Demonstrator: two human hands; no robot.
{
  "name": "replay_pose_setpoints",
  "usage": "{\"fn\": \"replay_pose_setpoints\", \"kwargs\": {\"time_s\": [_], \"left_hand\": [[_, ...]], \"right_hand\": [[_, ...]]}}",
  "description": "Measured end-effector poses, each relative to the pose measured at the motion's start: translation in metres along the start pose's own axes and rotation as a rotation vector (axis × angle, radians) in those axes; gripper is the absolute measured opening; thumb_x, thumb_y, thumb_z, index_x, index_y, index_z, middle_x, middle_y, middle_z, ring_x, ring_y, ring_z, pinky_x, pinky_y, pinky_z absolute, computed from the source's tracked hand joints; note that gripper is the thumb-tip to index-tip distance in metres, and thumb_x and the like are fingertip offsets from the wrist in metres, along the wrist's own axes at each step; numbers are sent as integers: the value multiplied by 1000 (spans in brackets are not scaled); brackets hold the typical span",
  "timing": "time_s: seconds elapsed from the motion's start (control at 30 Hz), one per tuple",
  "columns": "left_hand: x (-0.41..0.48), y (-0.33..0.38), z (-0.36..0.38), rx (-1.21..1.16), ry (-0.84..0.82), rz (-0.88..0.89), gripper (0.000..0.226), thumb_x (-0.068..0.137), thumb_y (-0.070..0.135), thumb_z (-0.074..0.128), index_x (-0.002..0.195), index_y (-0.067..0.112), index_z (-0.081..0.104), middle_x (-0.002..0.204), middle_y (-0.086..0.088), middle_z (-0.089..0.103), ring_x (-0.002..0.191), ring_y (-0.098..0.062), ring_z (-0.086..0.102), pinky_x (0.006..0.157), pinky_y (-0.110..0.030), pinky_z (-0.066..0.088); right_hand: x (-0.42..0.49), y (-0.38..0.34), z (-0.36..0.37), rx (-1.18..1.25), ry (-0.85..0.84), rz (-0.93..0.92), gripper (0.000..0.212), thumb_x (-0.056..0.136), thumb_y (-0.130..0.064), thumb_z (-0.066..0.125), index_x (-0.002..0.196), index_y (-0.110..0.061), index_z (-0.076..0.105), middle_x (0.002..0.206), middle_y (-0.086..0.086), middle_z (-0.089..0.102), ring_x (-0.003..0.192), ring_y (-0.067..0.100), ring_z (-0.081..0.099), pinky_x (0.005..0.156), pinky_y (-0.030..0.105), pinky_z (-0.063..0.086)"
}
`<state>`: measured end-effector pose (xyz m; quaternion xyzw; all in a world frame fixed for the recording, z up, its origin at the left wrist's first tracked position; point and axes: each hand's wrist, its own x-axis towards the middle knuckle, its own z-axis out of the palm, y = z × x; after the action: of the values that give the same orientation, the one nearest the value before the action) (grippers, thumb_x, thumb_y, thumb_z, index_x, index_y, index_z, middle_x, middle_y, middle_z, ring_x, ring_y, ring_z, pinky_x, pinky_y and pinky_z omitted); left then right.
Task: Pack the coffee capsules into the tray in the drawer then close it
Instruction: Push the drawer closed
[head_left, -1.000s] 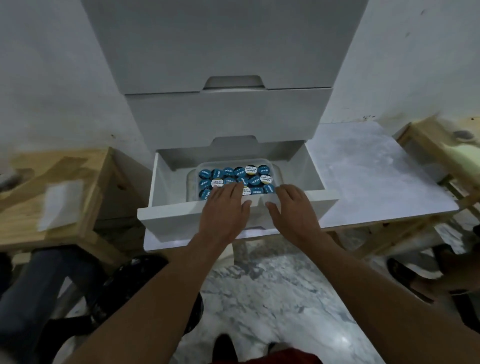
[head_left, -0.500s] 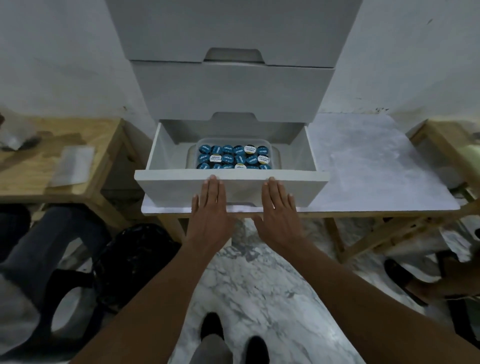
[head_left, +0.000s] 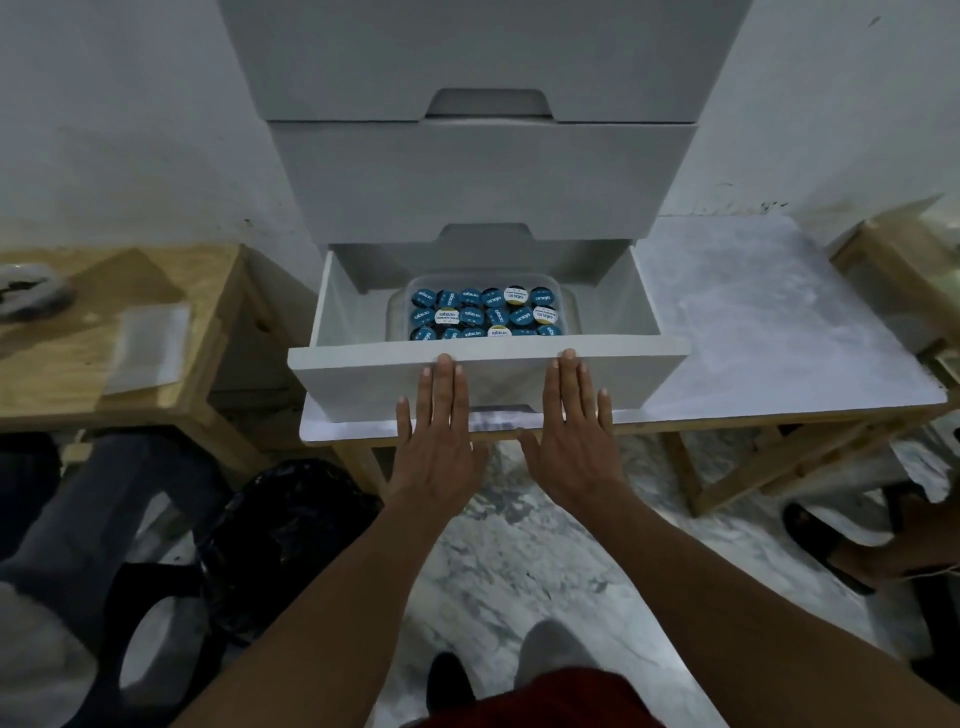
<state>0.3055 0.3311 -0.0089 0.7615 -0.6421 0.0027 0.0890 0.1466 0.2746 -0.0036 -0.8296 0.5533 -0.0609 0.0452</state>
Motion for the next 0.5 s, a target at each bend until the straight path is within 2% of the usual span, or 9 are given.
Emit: {"fn": "replay_pose_setpoints", "kwargs": {"time_s": [0.1,0.33,0.5], "left_hand": [[6,-7,2,-11,-9,22,85,91,49,41,150,9,-6,159,-9,-11,147,-26,-5,115,-51,10],[40,-24,8,-21,-9,25,82,95,50,33,149,10,-15,157,-5,-21,146,-23,-14,116,-51,3],[72,-29,4,-48,-4,24,82,96,52,32,148,11,-16,157,-4,-22,145,-22,-16,116,-51,2]], "right_hand": [[6,-6,4,15,18,37,84,95,-55,32,150,-9,-12,157,9,-19,147,28,-12,117,47,1],[38,-10,15,19,57,48,85,95,-55,35,149,-11,-14,155,6,-24,147,26,-10,116,46,1],[71,-8,13,39,53,37,86,95,-56,33,146,-12,-22,154,4,-28,144,23,-19,117,46,-1]]}}
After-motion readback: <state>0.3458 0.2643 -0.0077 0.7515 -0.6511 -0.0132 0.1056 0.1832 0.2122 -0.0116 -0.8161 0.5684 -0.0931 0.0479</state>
